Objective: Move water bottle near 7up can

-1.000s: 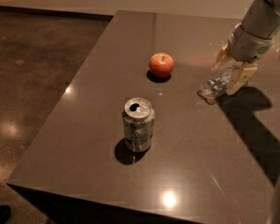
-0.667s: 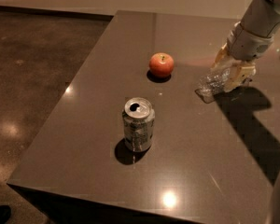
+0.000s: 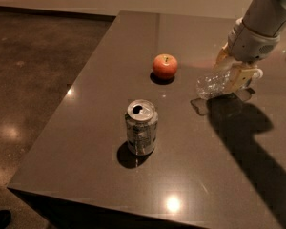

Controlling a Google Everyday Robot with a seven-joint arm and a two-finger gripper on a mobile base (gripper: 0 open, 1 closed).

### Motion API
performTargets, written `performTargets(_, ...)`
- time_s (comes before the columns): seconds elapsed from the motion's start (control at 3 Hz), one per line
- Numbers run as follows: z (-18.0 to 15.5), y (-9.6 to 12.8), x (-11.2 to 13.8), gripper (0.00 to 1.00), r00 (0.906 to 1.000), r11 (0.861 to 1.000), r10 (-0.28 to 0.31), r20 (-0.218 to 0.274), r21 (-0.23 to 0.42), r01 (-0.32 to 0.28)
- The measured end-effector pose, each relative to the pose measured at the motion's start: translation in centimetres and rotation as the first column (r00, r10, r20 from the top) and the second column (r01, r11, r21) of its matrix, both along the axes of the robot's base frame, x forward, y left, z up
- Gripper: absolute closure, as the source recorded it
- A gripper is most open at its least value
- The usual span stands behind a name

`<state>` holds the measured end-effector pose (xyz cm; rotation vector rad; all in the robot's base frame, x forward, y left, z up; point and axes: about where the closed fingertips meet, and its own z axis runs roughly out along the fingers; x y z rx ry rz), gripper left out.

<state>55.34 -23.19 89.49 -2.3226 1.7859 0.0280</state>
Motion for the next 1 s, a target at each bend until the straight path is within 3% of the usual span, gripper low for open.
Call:
performTargets(0.67, 1.4, 4.5, -6.7, 1.0, 0.9999, 1.0, -0.011, -0.006, -0.015, 0.011)
performTargets(1.0, 1.0, 5.8, -8.5, 1.0, 0.9997, 1.0, -0.012, -0.021, -0.022, 0.011)
